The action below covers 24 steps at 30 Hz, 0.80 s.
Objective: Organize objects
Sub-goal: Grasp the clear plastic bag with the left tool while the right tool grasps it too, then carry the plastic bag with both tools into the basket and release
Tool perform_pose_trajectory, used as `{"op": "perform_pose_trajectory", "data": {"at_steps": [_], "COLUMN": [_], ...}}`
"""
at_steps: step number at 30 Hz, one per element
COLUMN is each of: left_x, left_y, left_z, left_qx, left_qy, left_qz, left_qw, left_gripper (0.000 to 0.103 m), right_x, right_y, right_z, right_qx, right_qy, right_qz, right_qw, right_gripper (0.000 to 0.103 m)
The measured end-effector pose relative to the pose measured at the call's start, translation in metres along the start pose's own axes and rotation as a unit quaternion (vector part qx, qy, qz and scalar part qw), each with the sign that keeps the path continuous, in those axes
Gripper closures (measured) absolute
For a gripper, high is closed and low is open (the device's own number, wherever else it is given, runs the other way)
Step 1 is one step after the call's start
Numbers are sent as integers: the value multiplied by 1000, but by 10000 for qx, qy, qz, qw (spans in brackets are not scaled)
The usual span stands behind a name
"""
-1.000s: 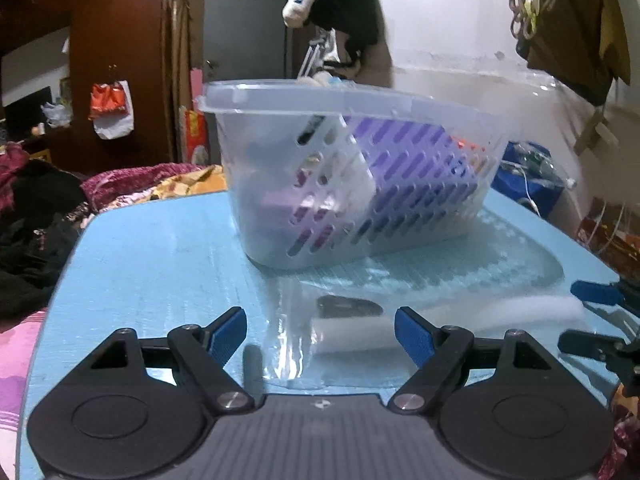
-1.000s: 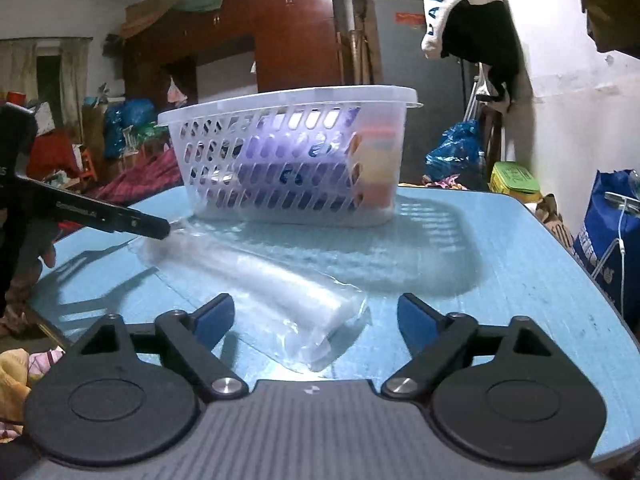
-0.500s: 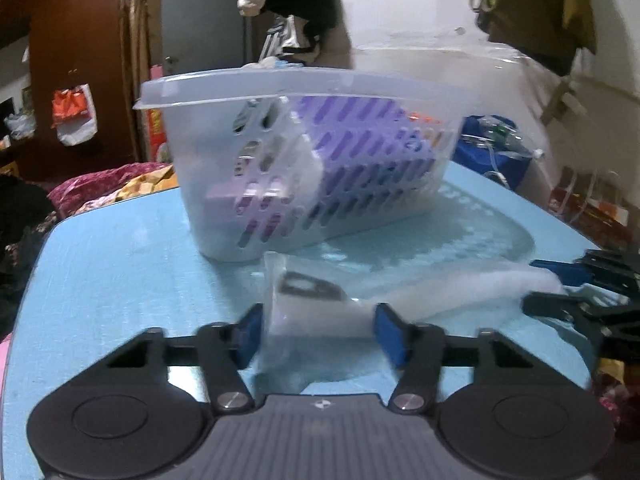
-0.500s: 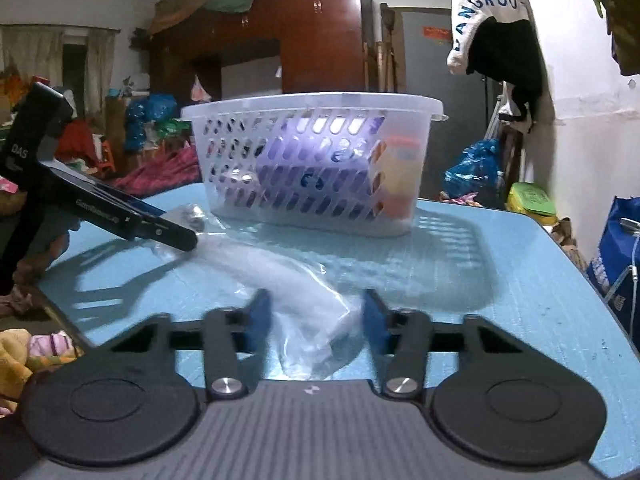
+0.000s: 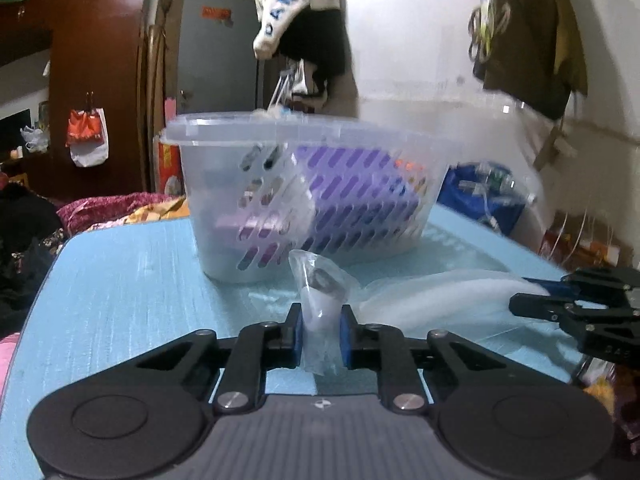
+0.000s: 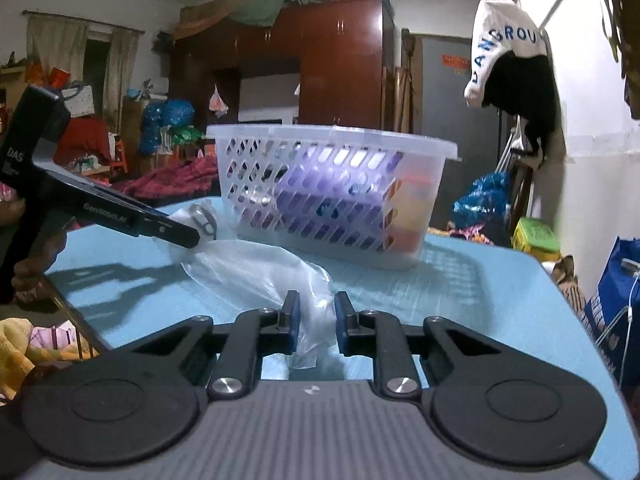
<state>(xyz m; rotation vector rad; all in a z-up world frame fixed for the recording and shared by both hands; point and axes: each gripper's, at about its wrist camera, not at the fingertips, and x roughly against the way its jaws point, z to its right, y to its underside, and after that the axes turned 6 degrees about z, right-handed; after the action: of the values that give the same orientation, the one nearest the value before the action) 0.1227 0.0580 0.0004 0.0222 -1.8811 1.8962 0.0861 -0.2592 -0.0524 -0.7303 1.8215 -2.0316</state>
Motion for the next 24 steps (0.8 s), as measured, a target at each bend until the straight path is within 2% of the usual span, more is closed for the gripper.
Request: {"op": "perform_pose_trajectory", "data": {"at_steps": [6,10,13,18,24], "left_x": [28,47,42,-1,-58], "left_y": [-23,-64,-103,-144,-149], "left_z": [9,18,18,13,-3], "left_qx": [-3,-168,-152,-66,16], "left_qy": [-32,-164,-285,-566,-775], "left_qz": [619,1087,1308,1227,809], "left_qw": [9981,9938,9909,9908,9937], "left_gripper": [82,82,82,82,82], "right_x": [9,10,-4,-49,-117], "right_y": [-23,-59,-95,-139,-150], "right_z": [4,7,18,46,74], "right_qx": [205,435,568,457,196], "right_qy": [0,19,57,190,364], "right_qz": [379,779,982,970,524], "right_qw": [9991,9960,9935,9940,9978], "right_gripper": [83,84,83,83,84]}}
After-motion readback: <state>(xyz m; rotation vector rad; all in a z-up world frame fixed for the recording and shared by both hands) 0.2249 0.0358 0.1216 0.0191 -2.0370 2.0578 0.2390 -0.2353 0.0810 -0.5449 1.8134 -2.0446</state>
